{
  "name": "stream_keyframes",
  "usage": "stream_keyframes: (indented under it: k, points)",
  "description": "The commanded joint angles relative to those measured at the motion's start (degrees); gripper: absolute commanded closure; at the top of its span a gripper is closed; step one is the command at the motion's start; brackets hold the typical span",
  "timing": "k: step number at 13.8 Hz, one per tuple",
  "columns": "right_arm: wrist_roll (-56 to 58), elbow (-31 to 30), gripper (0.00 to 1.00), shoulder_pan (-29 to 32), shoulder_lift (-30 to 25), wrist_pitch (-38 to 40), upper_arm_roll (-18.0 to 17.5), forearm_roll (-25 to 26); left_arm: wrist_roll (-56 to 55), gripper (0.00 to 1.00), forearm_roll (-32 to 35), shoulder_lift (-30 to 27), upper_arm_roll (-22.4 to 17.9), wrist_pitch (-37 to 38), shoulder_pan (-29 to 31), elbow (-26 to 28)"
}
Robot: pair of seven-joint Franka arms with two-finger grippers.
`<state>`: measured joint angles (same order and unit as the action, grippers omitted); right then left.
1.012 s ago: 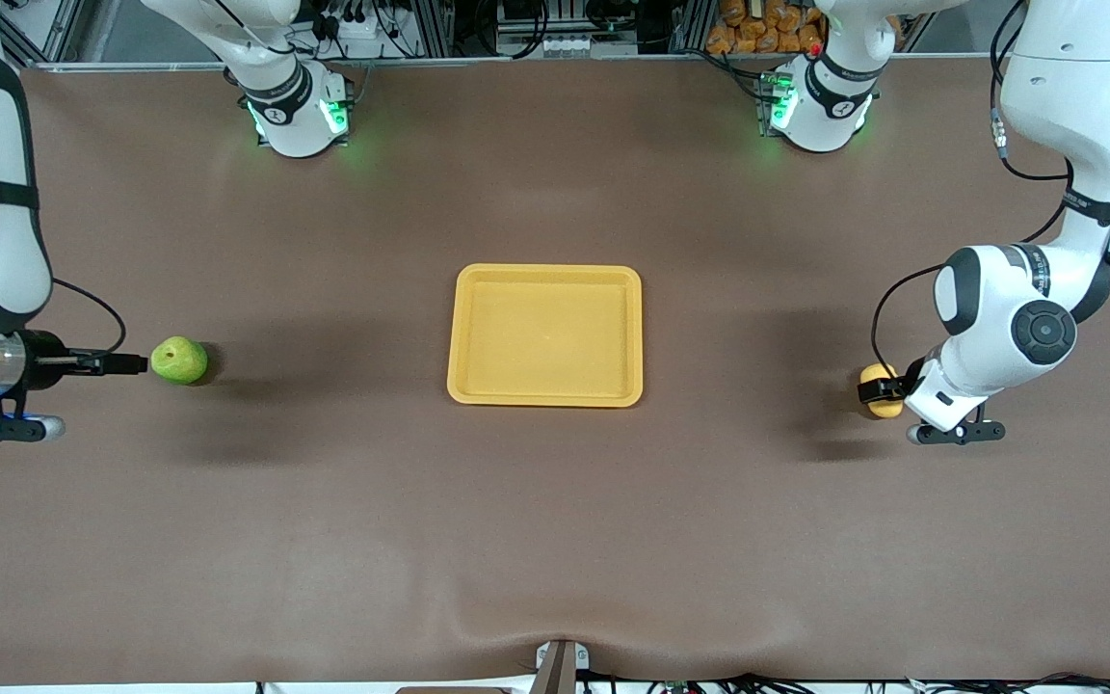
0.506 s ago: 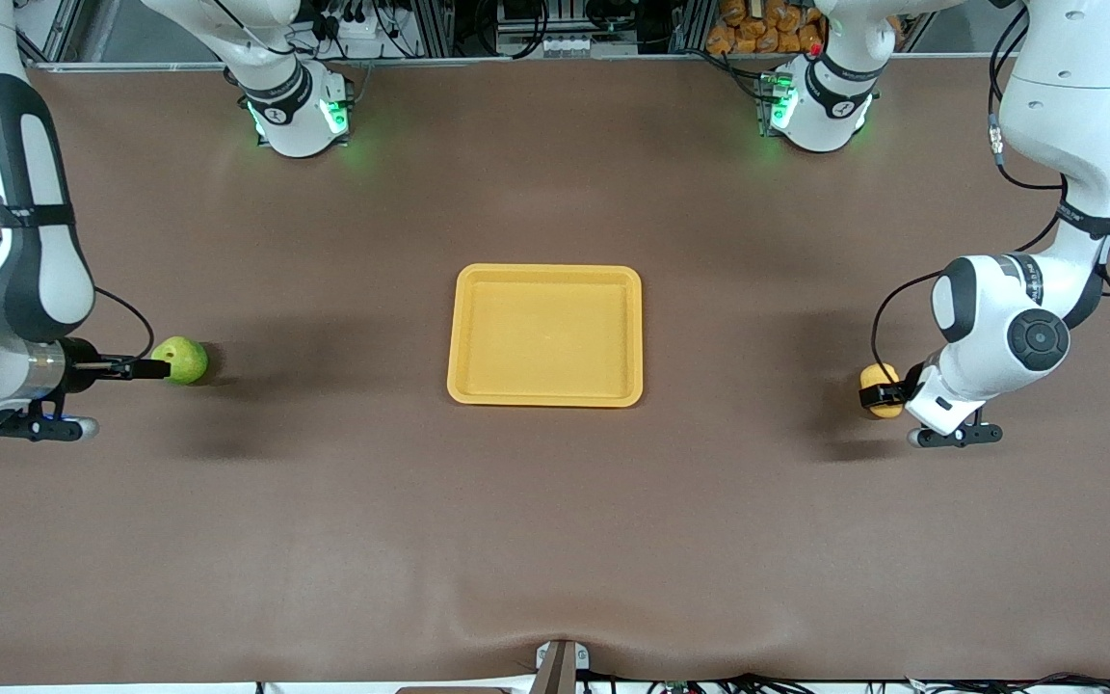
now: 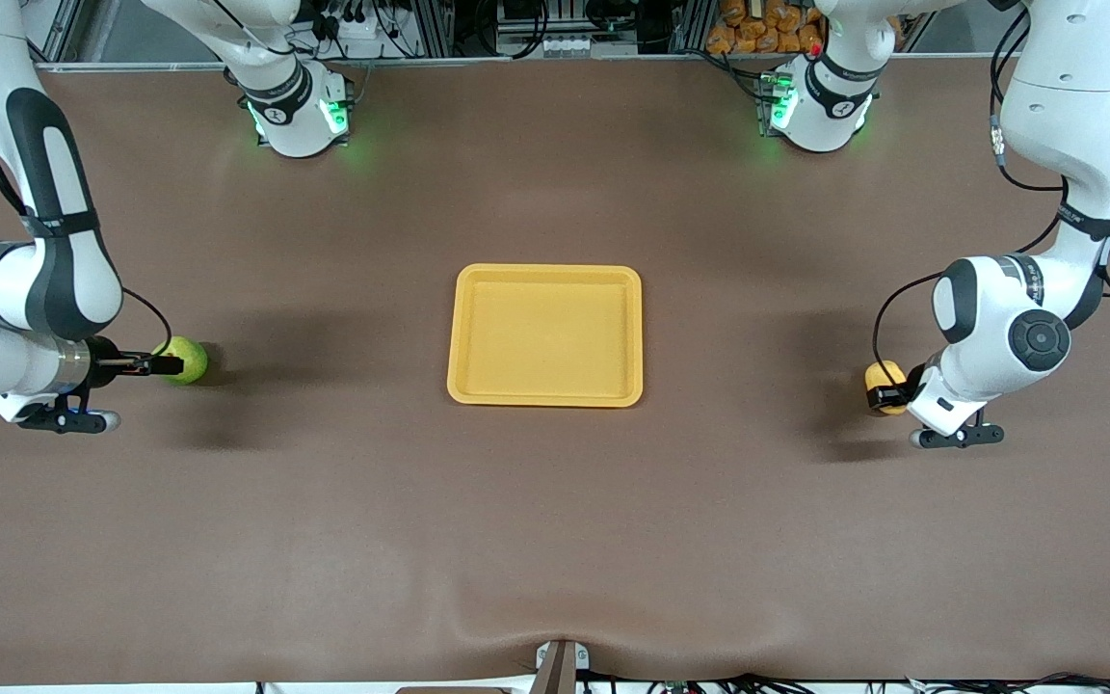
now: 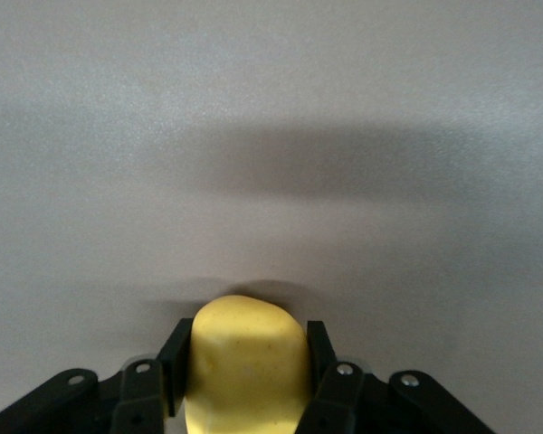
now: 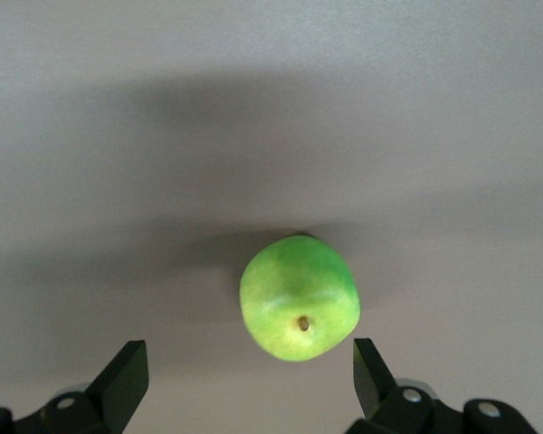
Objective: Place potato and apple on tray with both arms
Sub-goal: 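Lower and close the left gripper on the potato while the right grasps the apple, then carry the potato with the left gripper over the yellow tray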
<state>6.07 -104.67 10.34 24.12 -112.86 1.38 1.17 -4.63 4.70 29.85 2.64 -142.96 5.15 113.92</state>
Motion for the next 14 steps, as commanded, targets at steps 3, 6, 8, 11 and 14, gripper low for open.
stream_keyframes:
  k: [3,6,8,11,14]
  points:
    - [0.7,-5.2,0.00,2.7,-2.1,-4.2,-1.0,1.0,-0.3,1.00,1.2,-5.8,1.9,8.2,-0.1,0.1]
    - [0.7,-8.3,0.00,3.1,-2.1,-7.4,-1.0,1.0,-0.6,1.00,1.1,-8.7,3.5,12.4,-0.2,-0.3]
    - [0.7,-9.6,0.00,3.2,-2.1,-9.3,-1.0,1.0,-1.2,1.00,1.1,-10.3,5.6,13.8,-0.1,-0.3]
    - [0.7,-10.6,0.00,3.6,-1.7,-10.7,-1.0,1.0,-8.0,1.00,1.1,-11.9,10.4,16.3,-0.2,-0.5]
    - [1.8,-12.2,0.00,4.2,-1.6,-13.2,-1.0,1.0,-13.5,1.00,1.1,-12.0,16.1,19.7,-0.4,-2.9]
